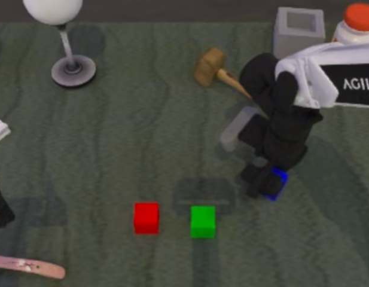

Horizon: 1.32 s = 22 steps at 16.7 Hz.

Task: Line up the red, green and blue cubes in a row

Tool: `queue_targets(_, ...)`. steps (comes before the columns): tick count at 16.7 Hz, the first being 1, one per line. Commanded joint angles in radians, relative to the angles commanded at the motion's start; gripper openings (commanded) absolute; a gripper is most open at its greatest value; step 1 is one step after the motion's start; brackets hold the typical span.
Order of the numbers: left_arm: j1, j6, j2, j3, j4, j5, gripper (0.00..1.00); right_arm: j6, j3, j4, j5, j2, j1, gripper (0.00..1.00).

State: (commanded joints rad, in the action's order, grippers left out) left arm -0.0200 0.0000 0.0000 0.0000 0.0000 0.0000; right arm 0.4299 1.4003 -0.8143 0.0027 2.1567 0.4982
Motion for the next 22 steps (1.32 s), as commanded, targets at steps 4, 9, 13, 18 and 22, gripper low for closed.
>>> queue_targets(4,0.0,0.0,0.0,0.0,0.0,0.0,1.0,-0.011,0.012,-0.021,-0.015,-0.042,0.003,0.0)
queue_targets(9,0.0,0.0,0.0,0.0,0.0,0.0,1.0,-0.007,0.086,-0.138,-0.017,-0.077,0.01,0.0)
queue_targets(13,0.0,0.0,0.0,0.0,0.0,0.0,1.0,-0.009,0.165,-0.262,-0.016,-0.127,0.011,0.0)
queue_targets(18,0.0,0.0,0.0,0.0,0.0,0.0,1.0,-0.008,0.166,-0.266,-0.016,-0.129,0.008,0.0)
queue_targets(22,0.0,0.0,0.0,0.0,0.0,0.0,1.0,0.105,0.133,-0.278,-0.022,-0.165,0.056,0.0)
